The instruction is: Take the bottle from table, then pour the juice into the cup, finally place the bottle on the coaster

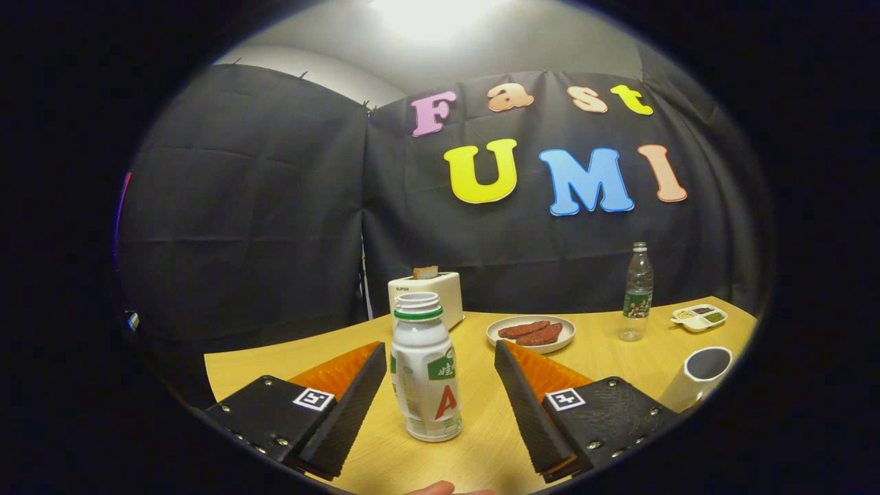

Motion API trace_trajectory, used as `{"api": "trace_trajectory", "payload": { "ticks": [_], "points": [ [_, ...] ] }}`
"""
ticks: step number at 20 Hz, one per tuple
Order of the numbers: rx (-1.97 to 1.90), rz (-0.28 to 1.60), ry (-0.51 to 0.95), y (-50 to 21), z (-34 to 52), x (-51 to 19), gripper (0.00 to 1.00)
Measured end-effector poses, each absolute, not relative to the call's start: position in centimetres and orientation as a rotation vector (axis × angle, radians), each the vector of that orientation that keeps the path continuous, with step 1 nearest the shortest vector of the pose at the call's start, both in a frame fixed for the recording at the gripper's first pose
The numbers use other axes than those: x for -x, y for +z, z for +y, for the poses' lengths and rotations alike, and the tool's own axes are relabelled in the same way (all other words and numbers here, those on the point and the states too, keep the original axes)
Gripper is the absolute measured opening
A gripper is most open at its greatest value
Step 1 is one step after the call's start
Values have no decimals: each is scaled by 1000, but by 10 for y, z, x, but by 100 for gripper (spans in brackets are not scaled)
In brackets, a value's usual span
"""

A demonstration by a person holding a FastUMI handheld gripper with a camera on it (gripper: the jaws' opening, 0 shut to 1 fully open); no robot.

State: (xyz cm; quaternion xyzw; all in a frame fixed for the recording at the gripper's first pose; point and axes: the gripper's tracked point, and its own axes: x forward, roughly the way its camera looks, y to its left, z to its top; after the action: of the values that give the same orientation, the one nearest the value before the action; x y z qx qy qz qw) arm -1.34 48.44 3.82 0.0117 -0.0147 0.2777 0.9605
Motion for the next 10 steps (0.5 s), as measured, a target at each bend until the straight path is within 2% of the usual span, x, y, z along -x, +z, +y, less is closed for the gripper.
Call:
{"api": "trace_trajectory", "payload": {
  "ticks": [7,9,10],
  "points": [
    [-70,50,593,8,508,-18,96],
    [-77,62,609,3,514,-20,88],
    [-70,57,603,4,512,-20,76]
  ]
}}
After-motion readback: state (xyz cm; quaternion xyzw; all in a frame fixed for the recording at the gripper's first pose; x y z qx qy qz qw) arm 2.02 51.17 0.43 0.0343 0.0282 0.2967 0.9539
